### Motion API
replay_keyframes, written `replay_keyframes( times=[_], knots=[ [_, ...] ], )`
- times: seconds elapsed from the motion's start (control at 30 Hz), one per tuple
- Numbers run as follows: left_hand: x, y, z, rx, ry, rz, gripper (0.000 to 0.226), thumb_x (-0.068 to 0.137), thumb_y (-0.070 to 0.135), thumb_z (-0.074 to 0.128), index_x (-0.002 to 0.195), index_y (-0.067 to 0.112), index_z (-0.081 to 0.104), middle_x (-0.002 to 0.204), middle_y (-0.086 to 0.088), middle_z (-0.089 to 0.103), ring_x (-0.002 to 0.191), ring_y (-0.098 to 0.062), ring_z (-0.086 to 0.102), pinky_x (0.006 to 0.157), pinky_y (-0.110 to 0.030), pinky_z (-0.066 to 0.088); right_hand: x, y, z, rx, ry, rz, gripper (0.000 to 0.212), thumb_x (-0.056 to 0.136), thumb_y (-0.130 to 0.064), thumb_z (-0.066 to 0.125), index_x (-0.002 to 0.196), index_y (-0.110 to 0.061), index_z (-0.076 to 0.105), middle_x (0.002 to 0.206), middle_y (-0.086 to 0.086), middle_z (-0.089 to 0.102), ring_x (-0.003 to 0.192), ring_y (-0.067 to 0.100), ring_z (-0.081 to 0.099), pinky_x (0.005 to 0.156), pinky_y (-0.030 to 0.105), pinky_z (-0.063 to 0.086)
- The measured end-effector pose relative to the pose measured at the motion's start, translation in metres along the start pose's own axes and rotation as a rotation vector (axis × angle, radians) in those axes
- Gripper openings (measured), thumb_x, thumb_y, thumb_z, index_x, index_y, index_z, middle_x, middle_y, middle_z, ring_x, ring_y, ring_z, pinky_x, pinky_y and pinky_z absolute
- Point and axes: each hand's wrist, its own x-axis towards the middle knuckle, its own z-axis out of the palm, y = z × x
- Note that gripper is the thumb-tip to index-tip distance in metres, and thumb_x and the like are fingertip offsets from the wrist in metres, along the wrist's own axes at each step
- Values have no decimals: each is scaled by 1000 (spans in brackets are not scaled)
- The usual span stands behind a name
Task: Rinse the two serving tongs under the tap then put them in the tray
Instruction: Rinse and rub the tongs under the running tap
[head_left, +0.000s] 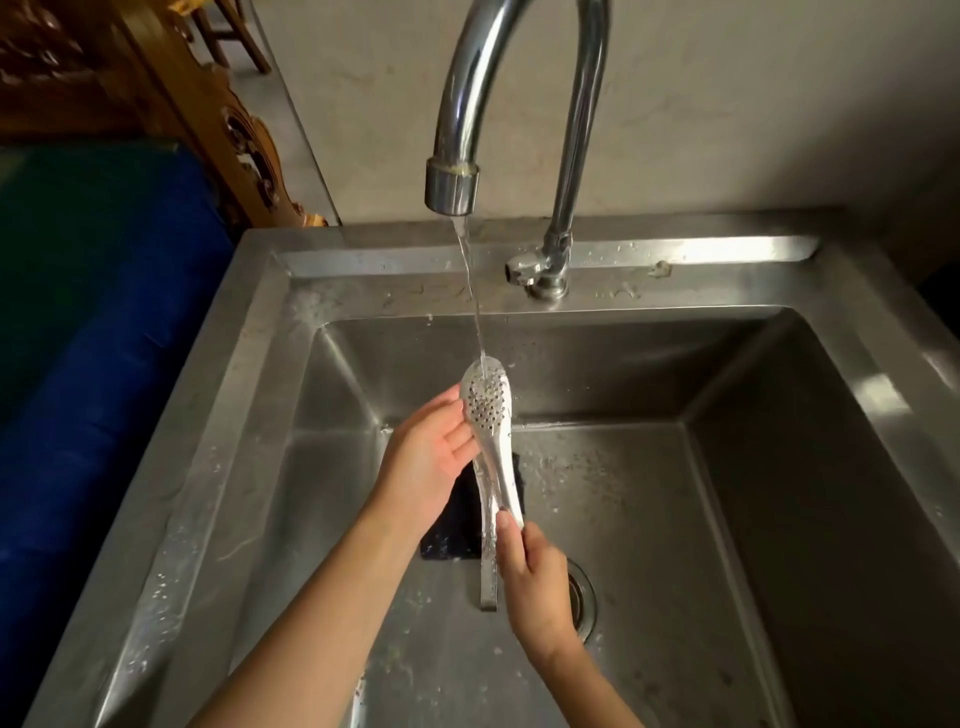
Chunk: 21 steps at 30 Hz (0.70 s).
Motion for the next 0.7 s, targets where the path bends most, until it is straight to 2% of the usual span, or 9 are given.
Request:
replay_keyframes(
  times=[0.13,0.33,0.5,0.6,0.7],
  knots=[
    [8,3,12,2,9,-9,30,93,5,44,121,2,57,114,-14,68,107,-24,64,86,-32,54,0,2,-4,-11,24,16,42,93,-42,45,55,-24,40,43,-15,44,42,3,34,43,13,31],
    [11,7,36,141,42,65,17,90,4,53,101,8,65,90,-11,75,90,-20,71,82,-29,57,6,-10,-7,-9,21,-10,40,93,-41,45,56,-26,40,42,-17,44,41,4,34,43,14,30],
    [4,5,54,197,126,20,9,86,2,61,94,0,65,86,-15,73,78,-23,73,68,-28,59,13,-21,-14,3,19,-43,41,92,-45,44,58,-23,41,42,-14,41,43,5,33,43,16,29],
    [16,31,62,149,193,68,8,84,8,64,90,4,65,76,-7,75,74,-20,73,62,-26,59,8,-22,-18,-39,-7,-59,41,92,-47,43,56,-28,38,41,-17,44,40,5,33,41,16,28],
    [14,29,70,81,214,113,4,87,6,60,89,5,64,71,-5,75,70,-18,73,64,-26,59,7,-26,-18,-27,-6,-56,41,93,-45,44,55,-31,38,41,-18,45,39,4,34,41,15,29]
  ],
)
